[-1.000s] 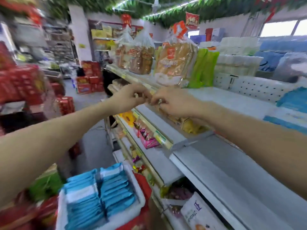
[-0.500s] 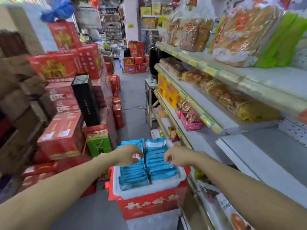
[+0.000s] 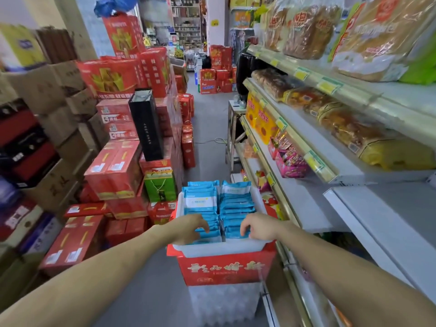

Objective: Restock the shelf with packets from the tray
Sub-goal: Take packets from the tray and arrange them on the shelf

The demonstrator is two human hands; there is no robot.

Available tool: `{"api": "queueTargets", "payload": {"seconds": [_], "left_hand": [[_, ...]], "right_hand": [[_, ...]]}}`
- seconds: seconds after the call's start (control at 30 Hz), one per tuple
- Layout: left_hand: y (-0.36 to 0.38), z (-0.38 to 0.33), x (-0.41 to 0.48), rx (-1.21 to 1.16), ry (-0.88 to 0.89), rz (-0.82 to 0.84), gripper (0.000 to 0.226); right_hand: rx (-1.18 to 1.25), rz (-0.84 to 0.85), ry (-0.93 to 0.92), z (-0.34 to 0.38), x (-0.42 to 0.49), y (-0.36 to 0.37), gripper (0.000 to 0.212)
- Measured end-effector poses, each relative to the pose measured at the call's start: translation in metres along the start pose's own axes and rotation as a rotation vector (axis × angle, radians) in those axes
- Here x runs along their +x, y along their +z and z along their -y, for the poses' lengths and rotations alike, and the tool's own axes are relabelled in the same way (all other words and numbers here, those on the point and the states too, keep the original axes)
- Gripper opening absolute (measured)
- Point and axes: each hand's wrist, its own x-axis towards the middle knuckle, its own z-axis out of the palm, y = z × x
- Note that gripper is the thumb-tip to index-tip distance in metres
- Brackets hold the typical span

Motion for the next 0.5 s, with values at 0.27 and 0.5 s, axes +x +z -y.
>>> {"api": "queueTargets", "payload": {"seconds": [0.27,0.5], "left_hand": [[0.001,0.01,0.001,0.01,-0.022,-0.015,0.032],[0.006,0.011,0.009,0.006,-0.029,0.012,0.033]], "right_hand": [[0.006,0.023,0.007,-0.006,0.016,0.004,0.034],[-0.025,0.116,-0.047,0.004,0.02,0.004,0.05]]}}
